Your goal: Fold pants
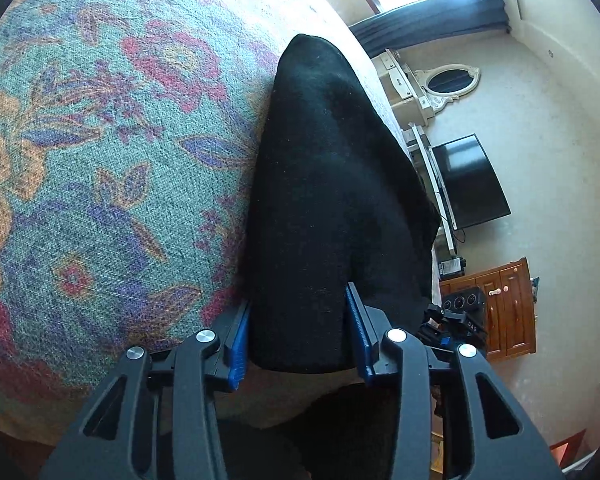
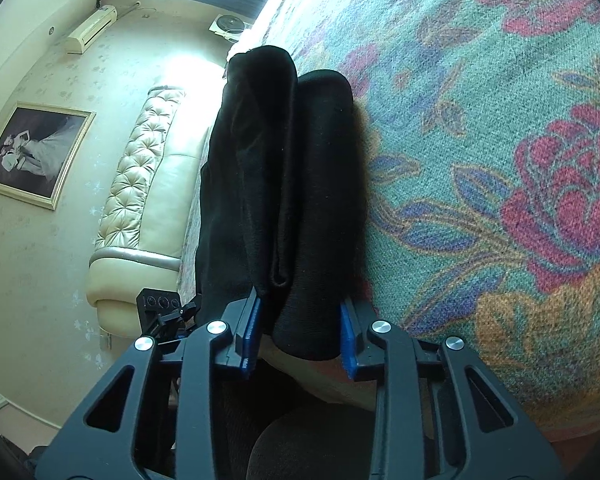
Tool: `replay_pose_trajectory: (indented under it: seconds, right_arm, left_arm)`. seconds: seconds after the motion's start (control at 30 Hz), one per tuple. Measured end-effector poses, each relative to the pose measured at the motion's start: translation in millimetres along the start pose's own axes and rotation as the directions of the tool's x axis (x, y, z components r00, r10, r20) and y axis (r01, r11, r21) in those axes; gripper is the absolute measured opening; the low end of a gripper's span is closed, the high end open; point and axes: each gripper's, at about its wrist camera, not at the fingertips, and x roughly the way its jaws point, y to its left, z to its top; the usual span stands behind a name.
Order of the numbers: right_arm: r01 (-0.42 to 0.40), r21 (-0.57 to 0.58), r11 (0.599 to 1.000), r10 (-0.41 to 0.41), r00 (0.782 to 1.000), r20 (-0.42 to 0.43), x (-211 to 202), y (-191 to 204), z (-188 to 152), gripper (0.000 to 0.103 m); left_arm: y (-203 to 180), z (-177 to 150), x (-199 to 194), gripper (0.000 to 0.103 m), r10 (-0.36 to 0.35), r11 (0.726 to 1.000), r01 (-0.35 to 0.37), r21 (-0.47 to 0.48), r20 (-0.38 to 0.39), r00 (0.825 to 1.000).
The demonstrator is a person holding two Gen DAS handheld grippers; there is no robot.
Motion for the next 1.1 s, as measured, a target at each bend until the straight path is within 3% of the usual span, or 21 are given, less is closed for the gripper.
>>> replay_pose_trajectory:
  seconds: [0.07,0.13,0.2,0.23,0.3,0.47,0.67,0.9,1.1]
  right_arm:
    - [-0.023,0.006,1.000,0.023,1.000,-0.013,-4,-4,-1,0.040]
    - [-0.027,0.003,1.000,0.027,0.999,-0.022,-10,-4,0,0.053]
    - [-0.006,-0.015,1.000,0.006,1.000,-0.004,-22,1,4,0.069]
    - [0.015,-0.029,0.999,-0.015,1.000,0.012,-28,4,7,0.079]
    - [0.045,-0.057,0.997,-0.042,0.998,0.049,-41,9,13,0.084]
    - [0.047,-0.035,0.998,-0.044,0.996,0.083,-49,-1,32,0.085]
    - [-0.003,-0.022,1.000,0.005,0.996,0.084,-22,-6,66,0.085]
    - [-0.018,-0.004,1.000,0.018,0.997,0.074,17,-2,114,0.089]
    - [-0.031,0.001,1.000,0.031,0.997,0.069,30,3,133,0.089]
  left_arm:
    - [1,0,-5,0.049,-0.029,1.000,0.029,0.011,-0.001,1.000]
    - [3,2,-12,0.055,-0.033,0.999,0.033,0.009,-0.012,0.999]
    - [-2,6,-22,0.079,-0.012,1.000,0.012,0.018,0.019,1.000]
    - [-7,9,-30,0.082,0.005,0.999,-0.007,0.034,0.058,0.998]
    - [-16,15,-43,0.082,-0.012,0.998,0.005,0.070,0.107,0.994]
    - [-15,34,-51,0.085,0.011,0.995,-0.025,0.095,0.144,0.990]
    - [7,67,-16,0.085,0.014,1.000,-0.015,0.019,0.074,0.997]
    - [9,108,22,0.085,-0.065,0.998,0.065,0.007,0.045,0.997]
    - [4,136,48,0.085,-0.106,0.994,0.106,-0.001,0.016,0.994]
